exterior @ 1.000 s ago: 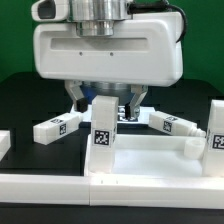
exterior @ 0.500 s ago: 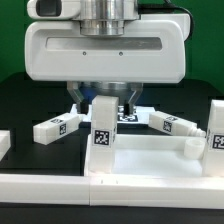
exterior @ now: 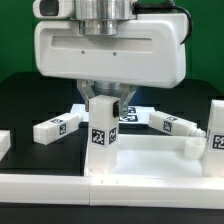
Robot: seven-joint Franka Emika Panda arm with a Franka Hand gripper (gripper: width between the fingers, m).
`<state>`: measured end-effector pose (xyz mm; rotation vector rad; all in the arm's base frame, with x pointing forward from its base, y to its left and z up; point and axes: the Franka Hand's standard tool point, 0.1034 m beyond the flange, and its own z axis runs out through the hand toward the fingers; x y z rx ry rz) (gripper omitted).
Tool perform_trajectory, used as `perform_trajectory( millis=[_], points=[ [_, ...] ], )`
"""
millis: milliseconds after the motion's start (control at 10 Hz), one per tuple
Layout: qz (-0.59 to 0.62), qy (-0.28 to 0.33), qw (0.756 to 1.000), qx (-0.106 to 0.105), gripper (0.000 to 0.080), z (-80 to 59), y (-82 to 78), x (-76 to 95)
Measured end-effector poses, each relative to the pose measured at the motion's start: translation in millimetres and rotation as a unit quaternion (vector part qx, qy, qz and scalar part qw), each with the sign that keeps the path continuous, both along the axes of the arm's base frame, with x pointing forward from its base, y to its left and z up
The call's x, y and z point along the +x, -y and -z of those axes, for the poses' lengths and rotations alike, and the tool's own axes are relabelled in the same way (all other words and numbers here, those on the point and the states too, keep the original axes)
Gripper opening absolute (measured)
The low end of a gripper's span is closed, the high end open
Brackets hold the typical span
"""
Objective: Assemble desk
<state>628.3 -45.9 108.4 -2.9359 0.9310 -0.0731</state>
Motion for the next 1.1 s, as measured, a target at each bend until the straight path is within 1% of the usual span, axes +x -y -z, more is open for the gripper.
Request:
perform_trajectory(
  millis=[100,200,300,400,500,800,900,1000,1100],
  points=[
    [0.065,0.0,0.998,0.007,0.0284,-0.1,1.5,0.3],
    [0.155,-0.003,0.988,0.015,0.0284,-0.2,0.0,0.7],
    [0.271,-0.005,0.962,0.032,0.0284,0.3,-3.3,1.3],
    [0.379,-0.005,0.924,0.052,0.0284,0.3,-3.1,1.5],
    [0.382,-0.005,0.923,0.053,0.0284,0.1,-2.4,1.3],
    [0.473,-0.011,0.879,0.061,0.0284,-0.1,-3.0,2.4],
    [0.516,-0.026,0.853,0.076,0.0284,-2.3,-1.1,3.3],
    [0.602,-0.033,0.793,0.085,0.0285,-2.2,-1.7,3.8],
    [0.624,-0.034,0.776,0.083,0.0285,-1.2,0.0,2.2]
  ],
)
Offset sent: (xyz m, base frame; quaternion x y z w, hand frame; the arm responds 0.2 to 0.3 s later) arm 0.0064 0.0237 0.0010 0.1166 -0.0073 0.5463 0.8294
